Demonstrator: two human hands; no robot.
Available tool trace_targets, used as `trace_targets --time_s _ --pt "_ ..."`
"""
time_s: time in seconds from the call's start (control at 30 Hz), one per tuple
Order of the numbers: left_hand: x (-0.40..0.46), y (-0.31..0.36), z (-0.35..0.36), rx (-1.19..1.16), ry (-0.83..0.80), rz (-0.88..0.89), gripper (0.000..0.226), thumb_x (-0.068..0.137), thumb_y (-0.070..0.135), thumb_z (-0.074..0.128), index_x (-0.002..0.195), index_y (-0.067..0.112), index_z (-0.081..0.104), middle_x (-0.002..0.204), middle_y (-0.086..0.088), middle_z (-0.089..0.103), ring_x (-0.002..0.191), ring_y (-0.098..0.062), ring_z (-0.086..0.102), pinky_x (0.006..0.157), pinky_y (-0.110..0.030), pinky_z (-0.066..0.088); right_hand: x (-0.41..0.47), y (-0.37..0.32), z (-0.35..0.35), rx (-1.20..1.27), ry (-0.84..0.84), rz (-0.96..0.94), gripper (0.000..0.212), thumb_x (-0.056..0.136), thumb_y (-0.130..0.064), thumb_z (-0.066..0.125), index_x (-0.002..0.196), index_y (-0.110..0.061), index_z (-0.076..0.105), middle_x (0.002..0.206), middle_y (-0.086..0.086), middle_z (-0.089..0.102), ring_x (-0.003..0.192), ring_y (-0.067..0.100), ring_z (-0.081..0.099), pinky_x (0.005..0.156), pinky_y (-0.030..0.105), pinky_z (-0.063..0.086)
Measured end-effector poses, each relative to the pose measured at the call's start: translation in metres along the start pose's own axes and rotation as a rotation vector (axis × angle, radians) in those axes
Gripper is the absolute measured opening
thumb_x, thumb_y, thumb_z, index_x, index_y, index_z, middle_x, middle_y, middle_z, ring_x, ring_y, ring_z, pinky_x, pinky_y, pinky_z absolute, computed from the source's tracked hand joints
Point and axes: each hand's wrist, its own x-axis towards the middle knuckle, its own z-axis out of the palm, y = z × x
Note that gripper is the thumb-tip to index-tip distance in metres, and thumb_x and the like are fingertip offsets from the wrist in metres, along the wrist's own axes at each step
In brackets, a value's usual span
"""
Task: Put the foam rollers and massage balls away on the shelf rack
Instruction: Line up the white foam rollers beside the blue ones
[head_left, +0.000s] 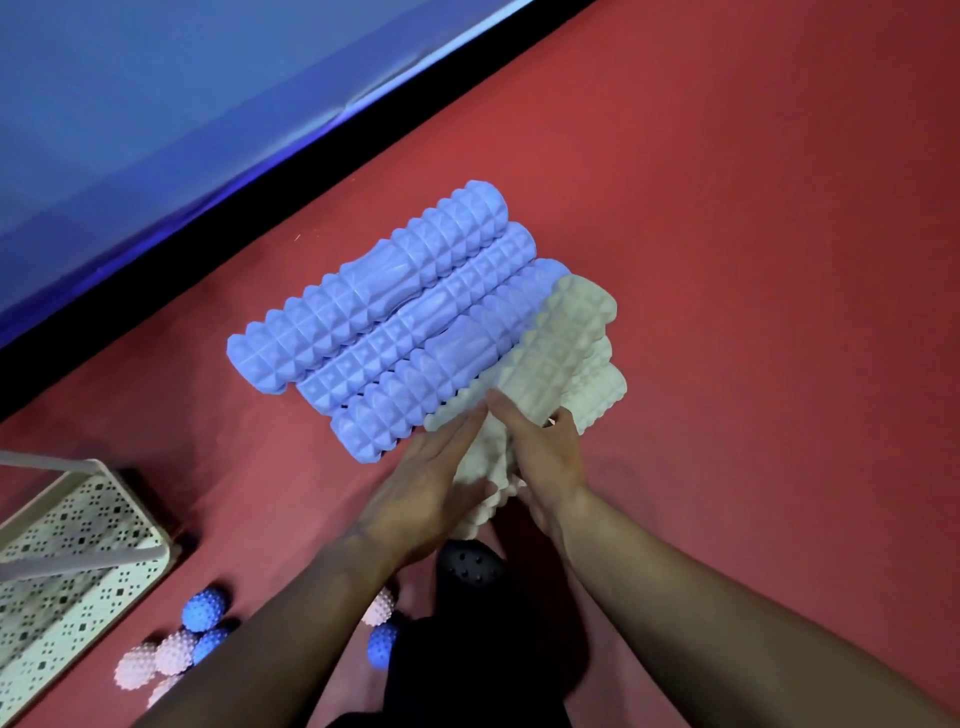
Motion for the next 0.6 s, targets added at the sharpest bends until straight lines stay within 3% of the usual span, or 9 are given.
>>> trace_targets --time_s 0.1,0.2,0.3,0.47,0.6 --pt "0.001 0.002 0.004 0.016 0.027 0.047 0.074 0.097 0.068 0.040 0.160 0.040 0.012 0.156 0.007 0.039 0.139 -0.020 0.040 0.113 -0.045 0.036 0.007 0.000 -0.007 0.014 0.008 -0.013 0.073 0.056 -0.056 0.090 0.112 -0.021 0.061 0.095 0.000 0.078 0.084 0.023 0.076 0.078 0.047 0.063" --pt "-0.001 0.007 0.006 0.017 0.091 0.039 0.073 0.096 0.062 0.043 0.159 0.035 0.018 0.158 0.015 0.027 0.142 -0.004 0.024 0.119 -0.032 0.024 0.015 0.002 -0.027 -0.001 0.059 -0.051 0.063 0.065 -0.052 0.088 0.111 -0.015 0.068 0.092 -0.001 0.079 0.078 0.018 0.075 0.068 0.034 0.059" --pt "-0.003 0.004 0.002 -0.013 0.196 -0.067 0.062 0.098 0.053 0.053 0.154 0.033 0.034 0.147 0.011 0.040 0.134 -0.008 0.034 0.113 -0.031 0.033 0.026 0.009 -0.061 0.038 0.089 -0.038 0.044 0.080 -0.036 0.084 0.112 -0.008 0.070 0.094 0.003 0.079 0.076 0.015 0.074 0.062 0.026 0.055" --pt "-0.018 -0.006 -0.002 -0.088 0.308 -0.195 0.051 0.100 0.039 0.057 0.148 0.031 0.042 0.127 0.013 0.042 0.125 -0.007 0.042 0.108 -0.028 0.033 0.048 0.035 -0.107 0.099 0.175 0.155 0.052 0.077 -0.037 0.085 0.114 -0.005 0.066 0.099 0.007 0.077 0.085 0.023 0.075 0.071 0.035 0.059" --pt "-0.027 -0.012 0.006 -0.109 0.260 -0.256 0.048 0.100 0.042 0.054 0.146 0.034 0.043 0.132 0.010 0.044 0.127 -0.015 0.045 0.108 -0.041 0.041 0.065 0.059 -0.115 0.062 0.228 0.230 0.059 0.073 -0.040 0.087 0.113 -0.005 0.062 0.098 0.008 0.073 0.085 0.025 0.073 0.080 0.043 0.062"
